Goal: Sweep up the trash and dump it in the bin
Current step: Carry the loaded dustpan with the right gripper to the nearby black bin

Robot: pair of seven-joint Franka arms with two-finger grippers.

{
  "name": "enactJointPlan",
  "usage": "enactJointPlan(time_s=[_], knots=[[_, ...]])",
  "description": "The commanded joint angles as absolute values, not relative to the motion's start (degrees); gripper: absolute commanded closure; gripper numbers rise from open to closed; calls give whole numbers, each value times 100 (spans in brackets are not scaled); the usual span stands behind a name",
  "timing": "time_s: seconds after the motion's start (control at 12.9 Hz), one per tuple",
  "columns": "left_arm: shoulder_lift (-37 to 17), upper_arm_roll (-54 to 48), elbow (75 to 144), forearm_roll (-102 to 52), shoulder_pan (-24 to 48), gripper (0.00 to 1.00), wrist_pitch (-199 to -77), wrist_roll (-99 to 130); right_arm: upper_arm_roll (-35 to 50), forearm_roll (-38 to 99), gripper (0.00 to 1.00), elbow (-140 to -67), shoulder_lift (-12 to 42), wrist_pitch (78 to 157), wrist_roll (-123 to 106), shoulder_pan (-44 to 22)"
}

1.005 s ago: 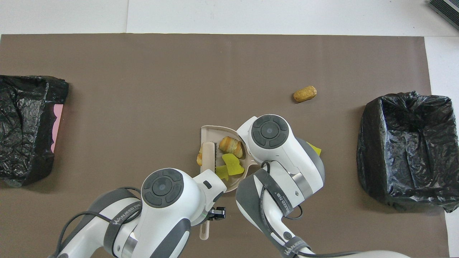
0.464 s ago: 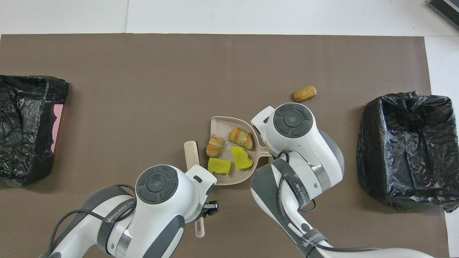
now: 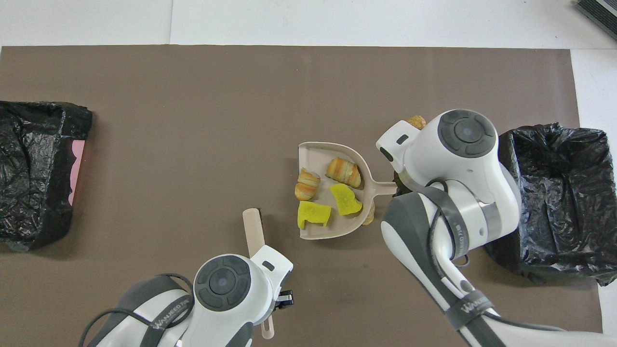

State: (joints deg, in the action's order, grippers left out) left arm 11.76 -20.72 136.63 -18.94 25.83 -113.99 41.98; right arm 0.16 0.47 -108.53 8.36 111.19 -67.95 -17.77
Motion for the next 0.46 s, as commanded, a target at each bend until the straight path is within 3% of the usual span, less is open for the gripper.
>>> enactJointPlan(time_s=[0.0,0.39], knots=[[1756,-2704,14490,-1802,2698,100,-12030,4736,79,254,100,-10495,765,10610,-7547,-1189],[1837,-3506,14766,-1889,2698,100,-12234,5195,9,334,100,-10336,519,10152,-9041,147]])
